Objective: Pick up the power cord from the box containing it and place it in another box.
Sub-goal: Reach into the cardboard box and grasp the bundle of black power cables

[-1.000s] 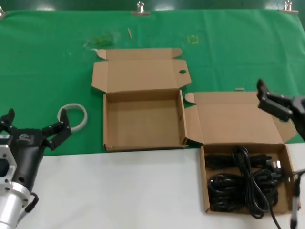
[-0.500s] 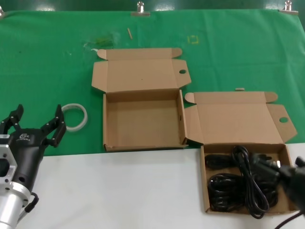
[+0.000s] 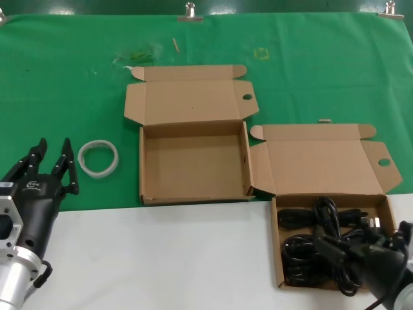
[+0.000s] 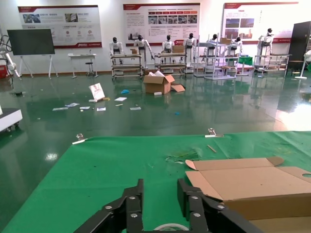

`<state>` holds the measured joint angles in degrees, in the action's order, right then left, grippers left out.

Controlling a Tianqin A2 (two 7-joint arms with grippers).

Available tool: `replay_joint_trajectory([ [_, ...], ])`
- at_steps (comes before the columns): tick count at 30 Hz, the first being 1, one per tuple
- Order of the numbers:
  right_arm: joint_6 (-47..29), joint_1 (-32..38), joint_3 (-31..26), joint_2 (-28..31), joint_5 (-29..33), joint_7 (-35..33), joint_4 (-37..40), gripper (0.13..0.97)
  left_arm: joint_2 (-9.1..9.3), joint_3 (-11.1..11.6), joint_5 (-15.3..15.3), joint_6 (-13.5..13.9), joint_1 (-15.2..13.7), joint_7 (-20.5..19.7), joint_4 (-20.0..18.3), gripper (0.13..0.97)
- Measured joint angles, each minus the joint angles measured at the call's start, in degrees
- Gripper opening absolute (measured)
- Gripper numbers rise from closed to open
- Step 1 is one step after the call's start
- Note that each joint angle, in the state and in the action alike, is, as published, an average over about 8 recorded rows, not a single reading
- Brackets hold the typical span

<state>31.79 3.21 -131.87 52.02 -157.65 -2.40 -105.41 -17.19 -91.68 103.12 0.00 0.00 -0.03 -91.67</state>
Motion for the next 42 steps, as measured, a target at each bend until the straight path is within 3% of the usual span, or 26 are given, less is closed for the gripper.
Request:
replay_joint_trajectory([
  [5, -0.3, 1.2, -1.9, -1.1, 0.0, -1.5, 1.0, 0.680, 0.00, 0.0, 0.0, 0.0, 0.0, 0.0, 0.0, 0.331],
  [9, -0.1, 1.8, -2.7, -2.1, 0.0, -2.7, 1.6, 0.680, 0.00, 0.0, 0.0, 0.0, 0.0, 0.0, 0.0, 0.260],
  [17, 0.6, 2.6, -3.4, -4.0, 0.0, -5.0, 2.9, 0.463, 0.00, 0.0, 0.0, 0.0, 0.0, 0.0, 0.0, 0.179],
  [20, 0.8, 2.8, -3.2, -4.7, 0.0, -5.7, 3.4, 0.420, 0.00, 0.0, 0.0, 0.0, 0.0, 0.0, 0.0, 0.152],
  [26, 1.0, 2.9, -2.7, -5.7, 0.0, -6.9, 4.3, 0.290, 0.00, 0.0, 0.0, 0.0, 0.0, 0.0, 0.0, 0.144],
  [35, 1.2, 3.3, -2.3, -6.8, 0.0, -8.2, 5.0, 0.210, 0.00, 0.0, 0.0, 0.0, 0.0, 0.0, 0.0, 0.140],
  [42, 1.4, 3.1, -1.6, -6.5, 0.0, -8.5, 4.1, 0.210, 0.00, 0.0, 0.0, 0.0, 0.0, 0.0, 0.0, 0.140],
])
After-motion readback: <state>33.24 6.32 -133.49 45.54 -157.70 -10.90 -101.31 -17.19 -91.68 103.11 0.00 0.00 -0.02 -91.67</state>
